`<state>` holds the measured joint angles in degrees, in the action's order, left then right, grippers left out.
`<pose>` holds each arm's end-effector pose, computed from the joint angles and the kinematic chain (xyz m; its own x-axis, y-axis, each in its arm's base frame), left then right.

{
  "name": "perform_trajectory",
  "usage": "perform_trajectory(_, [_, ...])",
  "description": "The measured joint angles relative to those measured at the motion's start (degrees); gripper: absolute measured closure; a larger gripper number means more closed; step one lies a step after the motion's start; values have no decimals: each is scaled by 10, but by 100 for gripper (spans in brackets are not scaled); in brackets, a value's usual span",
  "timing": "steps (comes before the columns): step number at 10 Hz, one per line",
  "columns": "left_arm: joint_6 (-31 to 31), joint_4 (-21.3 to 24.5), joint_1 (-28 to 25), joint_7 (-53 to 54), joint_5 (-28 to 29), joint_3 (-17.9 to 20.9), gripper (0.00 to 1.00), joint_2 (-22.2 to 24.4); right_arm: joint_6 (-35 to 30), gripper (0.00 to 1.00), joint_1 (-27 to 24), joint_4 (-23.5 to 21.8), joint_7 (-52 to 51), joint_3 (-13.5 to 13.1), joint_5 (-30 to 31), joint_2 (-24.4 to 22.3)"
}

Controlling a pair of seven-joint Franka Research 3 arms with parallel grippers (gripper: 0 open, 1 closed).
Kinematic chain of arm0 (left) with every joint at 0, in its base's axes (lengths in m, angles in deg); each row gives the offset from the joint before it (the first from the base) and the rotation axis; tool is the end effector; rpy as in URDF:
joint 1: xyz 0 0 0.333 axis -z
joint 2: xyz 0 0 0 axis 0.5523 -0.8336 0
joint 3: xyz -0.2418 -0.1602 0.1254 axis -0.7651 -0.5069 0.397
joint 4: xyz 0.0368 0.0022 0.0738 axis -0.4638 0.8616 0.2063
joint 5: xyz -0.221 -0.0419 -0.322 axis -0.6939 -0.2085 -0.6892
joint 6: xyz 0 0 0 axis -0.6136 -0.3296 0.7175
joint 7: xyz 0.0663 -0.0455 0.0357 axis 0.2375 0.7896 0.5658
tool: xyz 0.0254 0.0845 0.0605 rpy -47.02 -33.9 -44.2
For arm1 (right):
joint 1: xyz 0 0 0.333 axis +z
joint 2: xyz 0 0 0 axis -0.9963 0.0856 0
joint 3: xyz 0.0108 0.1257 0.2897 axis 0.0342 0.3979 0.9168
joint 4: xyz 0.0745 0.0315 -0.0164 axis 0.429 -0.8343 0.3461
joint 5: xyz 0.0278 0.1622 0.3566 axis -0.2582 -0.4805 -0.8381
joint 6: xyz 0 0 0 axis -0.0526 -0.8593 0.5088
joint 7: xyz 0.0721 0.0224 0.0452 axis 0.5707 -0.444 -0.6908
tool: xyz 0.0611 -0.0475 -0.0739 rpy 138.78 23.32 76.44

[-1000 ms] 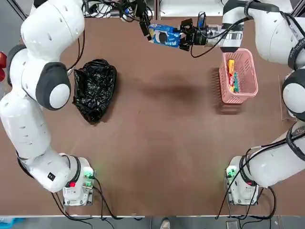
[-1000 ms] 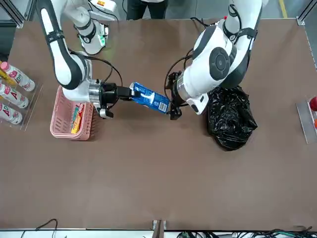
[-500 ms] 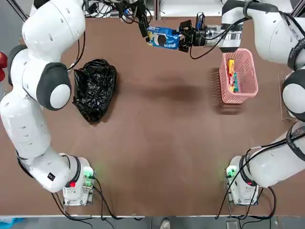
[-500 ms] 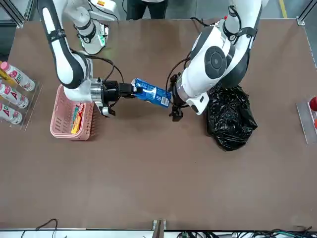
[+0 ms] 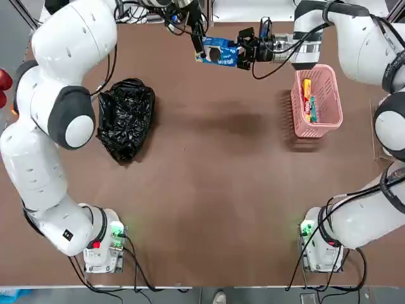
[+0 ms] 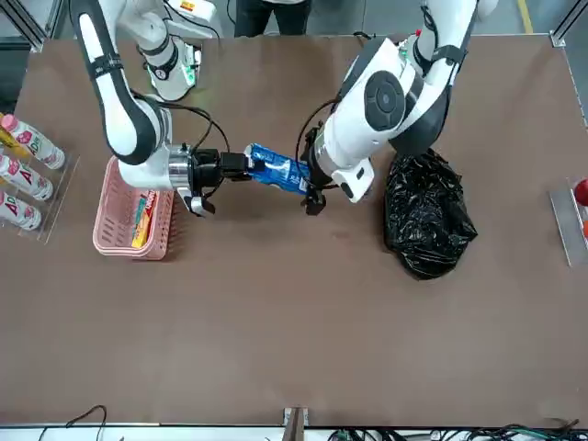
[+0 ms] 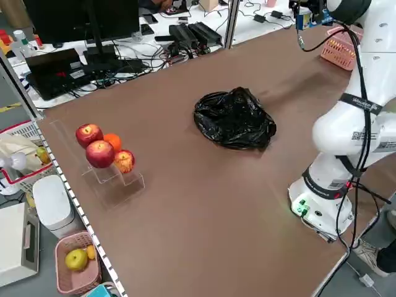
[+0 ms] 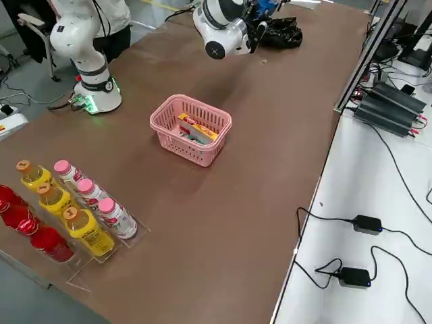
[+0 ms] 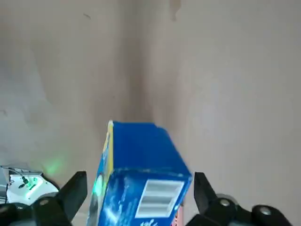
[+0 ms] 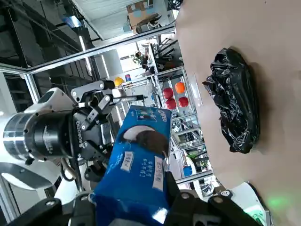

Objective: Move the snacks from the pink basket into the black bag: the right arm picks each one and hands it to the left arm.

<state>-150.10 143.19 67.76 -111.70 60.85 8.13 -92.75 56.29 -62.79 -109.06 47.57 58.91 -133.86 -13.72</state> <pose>0.5372 -0.4562 0.4995 -0.0461 0.9333 -0.3560 0.9879 -0.0102 -0.1547 0.5019 0.2756 0.3624 0.9694 -0.0101 -0.2454 -0.2455 -0.0185 -0.9692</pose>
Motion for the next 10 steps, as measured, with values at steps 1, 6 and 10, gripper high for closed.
perform_trajectory(1, [-1, 0, 4, 0, 0, 0, 7, 0, 0, 53, 0, 0, 0, 0, 0, 0])
perform_trajectory(6, [-1, 0, 7, 26, 1, -1, 47, -1, -1, 52, 1, 0, -8, 0, 5, 1])
perform_trajectory(10, [-1, -1, 2, 31, 3, 3, 54, -1, -5, 12, 1, 3, 0, 1, 5, 1])
